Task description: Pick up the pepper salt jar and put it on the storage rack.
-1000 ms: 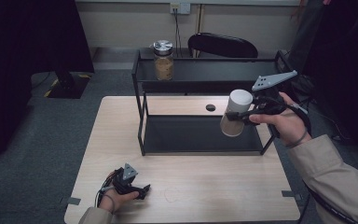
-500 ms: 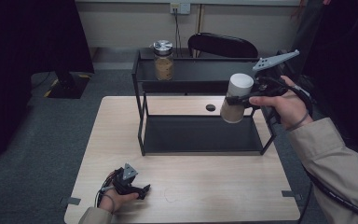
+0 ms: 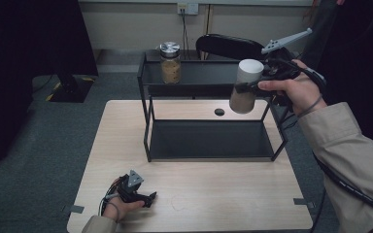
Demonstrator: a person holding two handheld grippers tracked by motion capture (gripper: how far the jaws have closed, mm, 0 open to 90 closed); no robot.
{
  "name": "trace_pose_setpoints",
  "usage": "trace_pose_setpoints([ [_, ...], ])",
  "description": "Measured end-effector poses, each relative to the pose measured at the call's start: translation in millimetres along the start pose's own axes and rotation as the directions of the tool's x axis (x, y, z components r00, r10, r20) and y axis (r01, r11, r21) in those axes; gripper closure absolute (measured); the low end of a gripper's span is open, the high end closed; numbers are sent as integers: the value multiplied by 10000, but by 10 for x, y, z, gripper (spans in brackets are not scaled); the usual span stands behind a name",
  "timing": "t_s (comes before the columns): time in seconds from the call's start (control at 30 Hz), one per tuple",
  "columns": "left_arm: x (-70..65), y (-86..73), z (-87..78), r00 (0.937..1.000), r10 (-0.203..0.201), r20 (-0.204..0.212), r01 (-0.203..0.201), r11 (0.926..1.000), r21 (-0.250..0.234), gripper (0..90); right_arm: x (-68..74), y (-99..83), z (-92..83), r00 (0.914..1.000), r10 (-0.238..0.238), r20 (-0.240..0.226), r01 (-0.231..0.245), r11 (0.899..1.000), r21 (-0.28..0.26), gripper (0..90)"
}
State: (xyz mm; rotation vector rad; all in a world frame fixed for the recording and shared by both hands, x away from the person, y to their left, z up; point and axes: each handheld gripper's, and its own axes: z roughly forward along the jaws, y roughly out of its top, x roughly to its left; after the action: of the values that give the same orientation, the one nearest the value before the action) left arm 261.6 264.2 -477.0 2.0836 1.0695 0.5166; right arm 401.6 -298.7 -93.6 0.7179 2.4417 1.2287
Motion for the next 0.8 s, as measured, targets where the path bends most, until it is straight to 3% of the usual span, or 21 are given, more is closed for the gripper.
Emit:
trace_pose_setpoints([
  [0.4,0,0,0,10000,-2,-1,2,10000,2,0,-79,310,20,9992,170,368,-167,9998,-98,346],
  [0.8,2,6,-2,10000,27,3,-27,10000,39,0,-180,485,161,9943,479,949,-468,9988,-138,346],
])
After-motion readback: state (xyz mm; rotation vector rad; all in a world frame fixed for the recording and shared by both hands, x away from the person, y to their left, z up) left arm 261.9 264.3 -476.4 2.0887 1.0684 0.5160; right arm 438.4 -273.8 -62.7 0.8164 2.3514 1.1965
